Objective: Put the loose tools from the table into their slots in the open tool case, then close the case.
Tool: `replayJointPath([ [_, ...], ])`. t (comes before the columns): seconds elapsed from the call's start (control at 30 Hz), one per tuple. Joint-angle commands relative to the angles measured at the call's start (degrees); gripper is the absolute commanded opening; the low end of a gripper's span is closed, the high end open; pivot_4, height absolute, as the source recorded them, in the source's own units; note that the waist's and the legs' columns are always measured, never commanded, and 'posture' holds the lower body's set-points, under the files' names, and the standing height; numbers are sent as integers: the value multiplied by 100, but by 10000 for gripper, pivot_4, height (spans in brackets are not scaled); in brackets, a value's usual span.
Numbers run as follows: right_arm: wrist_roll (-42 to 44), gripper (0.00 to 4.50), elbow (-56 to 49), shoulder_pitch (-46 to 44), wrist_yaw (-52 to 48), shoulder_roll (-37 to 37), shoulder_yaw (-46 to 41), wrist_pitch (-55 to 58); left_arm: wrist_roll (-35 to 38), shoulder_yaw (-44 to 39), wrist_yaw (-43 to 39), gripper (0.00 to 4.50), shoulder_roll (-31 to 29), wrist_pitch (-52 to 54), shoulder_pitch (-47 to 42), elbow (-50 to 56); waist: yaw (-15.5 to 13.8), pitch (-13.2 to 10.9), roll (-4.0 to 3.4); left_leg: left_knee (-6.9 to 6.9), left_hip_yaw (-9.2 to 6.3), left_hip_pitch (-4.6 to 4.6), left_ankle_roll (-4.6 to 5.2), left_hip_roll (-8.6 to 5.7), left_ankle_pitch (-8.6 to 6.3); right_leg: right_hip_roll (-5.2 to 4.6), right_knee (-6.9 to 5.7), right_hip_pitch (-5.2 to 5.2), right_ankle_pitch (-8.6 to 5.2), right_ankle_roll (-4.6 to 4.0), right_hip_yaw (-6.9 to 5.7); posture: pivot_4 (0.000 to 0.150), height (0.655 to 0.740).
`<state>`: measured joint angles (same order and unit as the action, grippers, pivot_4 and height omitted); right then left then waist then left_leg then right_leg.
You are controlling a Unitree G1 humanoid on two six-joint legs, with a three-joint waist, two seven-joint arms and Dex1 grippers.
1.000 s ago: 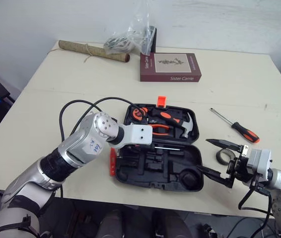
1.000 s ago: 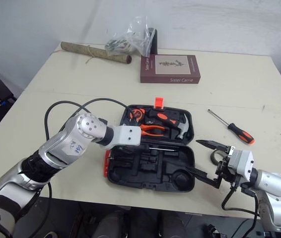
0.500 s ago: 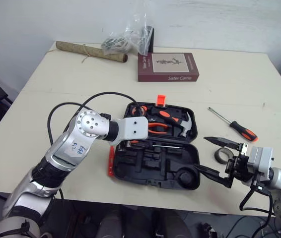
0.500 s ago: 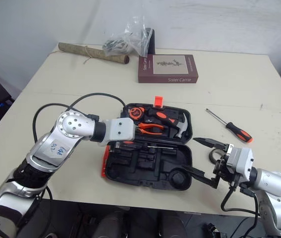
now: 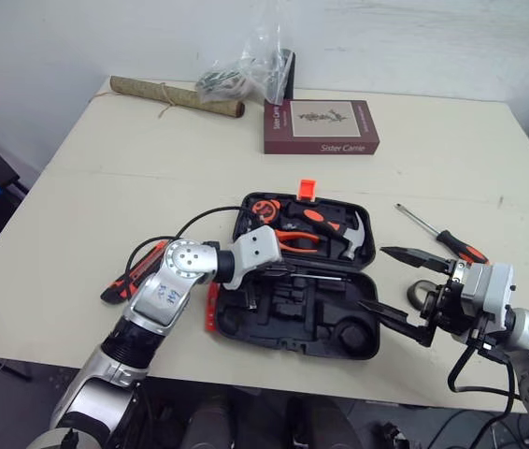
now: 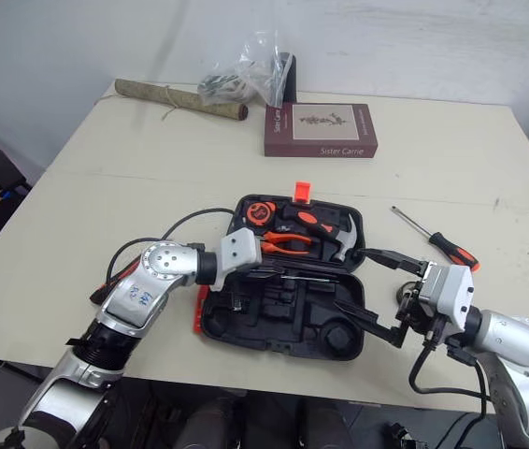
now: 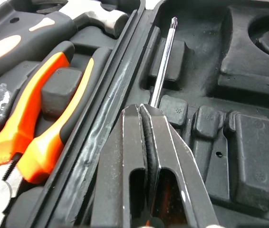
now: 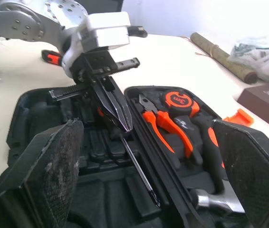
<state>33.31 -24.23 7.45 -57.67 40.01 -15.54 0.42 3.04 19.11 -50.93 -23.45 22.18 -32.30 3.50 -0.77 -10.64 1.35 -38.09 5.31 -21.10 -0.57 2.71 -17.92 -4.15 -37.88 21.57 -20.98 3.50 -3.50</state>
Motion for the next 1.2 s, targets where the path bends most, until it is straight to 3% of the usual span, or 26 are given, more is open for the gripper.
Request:
replayJointPath([
  [0.03,31,45000,-25,64,-42,-2,-191,-113,-53,63,-65,305,-80,57,-24,-26,-1,0,0,0,0,1,0,0,0,0,0,0,0,0,0,1500,7400],
  [0.3,-75,45000,249,193,-160,-127,-207,-384,-271,490,-217,305,-157,386,41,-158,-10,3,-2,0,0,6,0,0,0,0,0,-6,0,0,0,1500,7400],
  [0.57,-169,45000,379,218,-159,-195,-150,-496,-567,996,-71,305,206,846,-292,-919,-85,51,-25,-1,-1,21,4,-6,-2,-3,4,-25,0,1,1,1500,7400],
  [0.77,-235,45000,400,199,-73,-239,-149,-507,-645,1072,-91,305,327,709,-398,-978,-71,89,-39,9,-2,99,33,-14,-28,-13,41,-123,1,5,1,1500,7400],
  [1.0,-26,45000,293,488,325,-237,-795,-346,327,-291,-287,305,227,-1000,-306,-343,-57,69,-48,9,0,74,34,-13,-29,-18,43,-94,3,8,3,1500,7400],
  [1.1,41,45000,403,830,261,-186,-1286,-391,957,-967,-620,305,-79,-1404,-74,-1,-48,61,-53,8,0,59,28,-8,-26,-15,41,-78,3,9,-3,1500,7400],
  [1.2,17,45000,1000,1237,148,-243,-2054,-685,1576,-2011,-1037,305,-909,-1272,472,75,22,60,-58,15,3,69,27,-5,-25,-13,43,-85,3,9,-3,1500,7400],
])
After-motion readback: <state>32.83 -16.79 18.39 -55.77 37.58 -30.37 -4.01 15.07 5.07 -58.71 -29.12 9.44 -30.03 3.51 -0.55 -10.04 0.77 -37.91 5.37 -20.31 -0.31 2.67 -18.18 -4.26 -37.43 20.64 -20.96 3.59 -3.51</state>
